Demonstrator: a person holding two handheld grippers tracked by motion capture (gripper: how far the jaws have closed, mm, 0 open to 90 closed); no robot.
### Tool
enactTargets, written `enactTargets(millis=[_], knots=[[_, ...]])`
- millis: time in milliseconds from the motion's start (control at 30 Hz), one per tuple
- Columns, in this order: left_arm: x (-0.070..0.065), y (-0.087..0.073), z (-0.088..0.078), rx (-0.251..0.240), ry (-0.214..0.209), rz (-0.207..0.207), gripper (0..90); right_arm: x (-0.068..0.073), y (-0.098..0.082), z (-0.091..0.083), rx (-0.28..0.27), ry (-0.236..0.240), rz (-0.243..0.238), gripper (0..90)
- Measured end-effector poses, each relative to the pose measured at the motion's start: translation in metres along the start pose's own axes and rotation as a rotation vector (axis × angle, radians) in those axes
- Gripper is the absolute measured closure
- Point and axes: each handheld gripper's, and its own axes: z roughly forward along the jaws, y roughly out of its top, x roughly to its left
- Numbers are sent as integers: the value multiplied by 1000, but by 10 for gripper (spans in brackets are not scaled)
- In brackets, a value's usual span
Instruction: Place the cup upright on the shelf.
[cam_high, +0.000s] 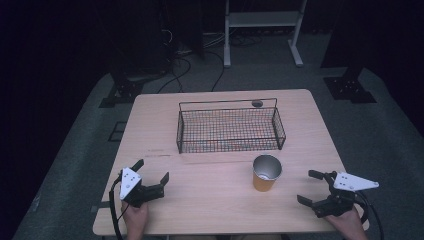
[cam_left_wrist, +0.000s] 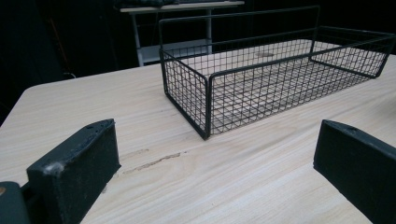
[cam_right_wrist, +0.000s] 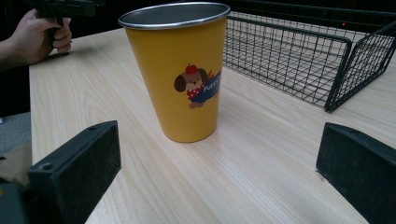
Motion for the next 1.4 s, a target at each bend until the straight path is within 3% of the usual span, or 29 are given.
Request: enactTargets(millis=[633, 1400], knots=[[-1, 0, -1, -2, -3, 4, 0, 6, 8, 5, -2, 35, -12, 0], [-1, 0, -1, -4, -5, 4, 0, 10, 29, 29, 48, 70, -29, 0]])
